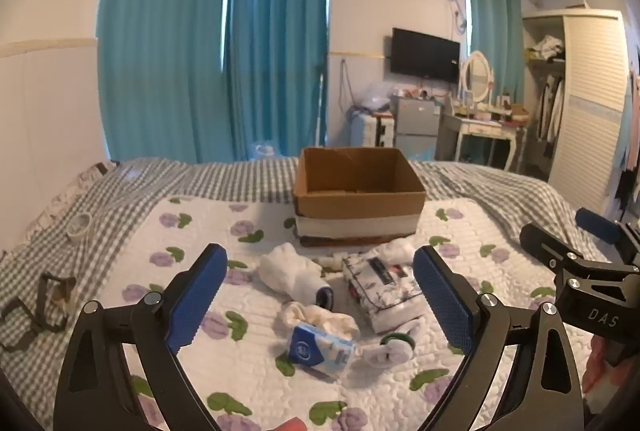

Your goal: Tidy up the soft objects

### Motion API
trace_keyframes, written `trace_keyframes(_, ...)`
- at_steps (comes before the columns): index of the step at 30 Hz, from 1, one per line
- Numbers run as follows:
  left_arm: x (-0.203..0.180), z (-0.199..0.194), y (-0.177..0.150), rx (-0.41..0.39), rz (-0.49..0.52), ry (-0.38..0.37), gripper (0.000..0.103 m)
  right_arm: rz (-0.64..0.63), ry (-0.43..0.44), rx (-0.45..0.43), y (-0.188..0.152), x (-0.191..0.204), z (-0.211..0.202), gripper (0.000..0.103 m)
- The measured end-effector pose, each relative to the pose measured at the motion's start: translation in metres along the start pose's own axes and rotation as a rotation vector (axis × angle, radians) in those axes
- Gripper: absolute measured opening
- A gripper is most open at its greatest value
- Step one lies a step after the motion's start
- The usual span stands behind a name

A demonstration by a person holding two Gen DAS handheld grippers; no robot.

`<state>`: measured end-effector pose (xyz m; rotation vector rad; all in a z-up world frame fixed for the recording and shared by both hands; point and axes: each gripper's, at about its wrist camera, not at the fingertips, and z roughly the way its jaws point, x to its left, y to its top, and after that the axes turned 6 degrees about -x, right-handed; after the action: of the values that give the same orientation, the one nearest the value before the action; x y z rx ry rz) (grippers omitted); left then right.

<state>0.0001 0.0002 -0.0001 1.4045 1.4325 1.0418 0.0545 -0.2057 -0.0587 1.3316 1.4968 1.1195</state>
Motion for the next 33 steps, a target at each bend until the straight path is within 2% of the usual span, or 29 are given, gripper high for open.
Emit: trace_keyframes(33,0.008,0.003,-0.001,0.017,-0.022,0.006,0.096,-0.016,0.0,0.015,-0.004,0.001,0.003,0.103)
